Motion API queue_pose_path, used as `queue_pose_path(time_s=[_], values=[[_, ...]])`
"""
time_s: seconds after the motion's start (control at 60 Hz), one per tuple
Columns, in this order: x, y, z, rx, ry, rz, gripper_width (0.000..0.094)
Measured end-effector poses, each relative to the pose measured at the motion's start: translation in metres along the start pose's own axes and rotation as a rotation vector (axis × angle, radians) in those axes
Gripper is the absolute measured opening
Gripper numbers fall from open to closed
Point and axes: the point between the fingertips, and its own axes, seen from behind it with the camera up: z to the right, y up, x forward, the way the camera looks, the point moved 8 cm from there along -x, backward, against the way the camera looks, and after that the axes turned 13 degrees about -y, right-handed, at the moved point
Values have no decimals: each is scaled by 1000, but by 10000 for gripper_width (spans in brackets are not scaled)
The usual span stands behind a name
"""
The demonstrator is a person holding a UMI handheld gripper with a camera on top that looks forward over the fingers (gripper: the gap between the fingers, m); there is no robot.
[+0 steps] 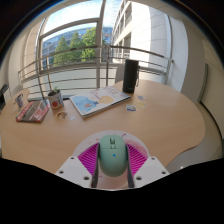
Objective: Arrange mouse
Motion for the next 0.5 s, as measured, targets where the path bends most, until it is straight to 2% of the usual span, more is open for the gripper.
queue_pose_path(time_s=[0.117,0.183,0.283,0.317,0.5], values=[[26,-29,5,11,17,-81,483],[27,-33,8,13,17,-85,553],[7,-21,15,-24,4,-38,864],[-1,-18,17,-33,5,-22,831],[-76,-5,30,-56,6,36,849]])
